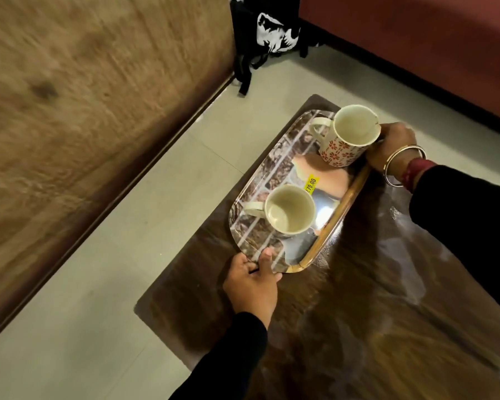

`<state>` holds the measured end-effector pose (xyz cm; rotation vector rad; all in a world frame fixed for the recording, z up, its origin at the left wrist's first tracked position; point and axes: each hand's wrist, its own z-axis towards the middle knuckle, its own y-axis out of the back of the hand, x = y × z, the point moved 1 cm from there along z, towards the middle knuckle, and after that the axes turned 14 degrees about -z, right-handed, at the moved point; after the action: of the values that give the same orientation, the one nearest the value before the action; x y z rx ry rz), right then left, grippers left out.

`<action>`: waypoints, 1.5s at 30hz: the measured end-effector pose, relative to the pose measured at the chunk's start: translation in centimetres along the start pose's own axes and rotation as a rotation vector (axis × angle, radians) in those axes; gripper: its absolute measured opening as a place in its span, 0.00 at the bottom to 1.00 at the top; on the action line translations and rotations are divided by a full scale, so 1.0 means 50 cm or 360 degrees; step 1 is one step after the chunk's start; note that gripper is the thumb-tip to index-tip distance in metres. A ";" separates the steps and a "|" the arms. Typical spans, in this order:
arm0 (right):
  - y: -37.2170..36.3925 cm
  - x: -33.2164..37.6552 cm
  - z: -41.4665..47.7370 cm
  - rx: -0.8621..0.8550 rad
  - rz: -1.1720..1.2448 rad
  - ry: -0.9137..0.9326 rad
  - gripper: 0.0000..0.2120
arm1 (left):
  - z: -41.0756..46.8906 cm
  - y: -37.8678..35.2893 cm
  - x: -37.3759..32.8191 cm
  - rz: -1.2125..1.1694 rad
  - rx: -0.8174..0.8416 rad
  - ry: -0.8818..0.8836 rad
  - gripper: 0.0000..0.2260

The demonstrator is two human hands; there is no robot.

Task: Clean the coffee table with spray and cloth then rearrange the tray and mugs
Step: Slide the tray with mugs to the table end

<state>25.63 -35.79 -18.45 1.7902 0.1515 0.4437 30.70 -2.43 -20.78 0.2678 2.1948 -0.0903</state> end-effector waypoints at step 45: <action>-0.014 -0.729 -0.808 -0.0331 -0.0259 -0.0688 0.58 | -0.467 -0.310 0.202 0.2219 0.1674 -0.2043 0.49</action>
<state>-22.91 -11.14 -18.85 1.6138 -0.0507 -0.0478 3.05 -12.16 -15.47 1.6543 0.2353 -0.4533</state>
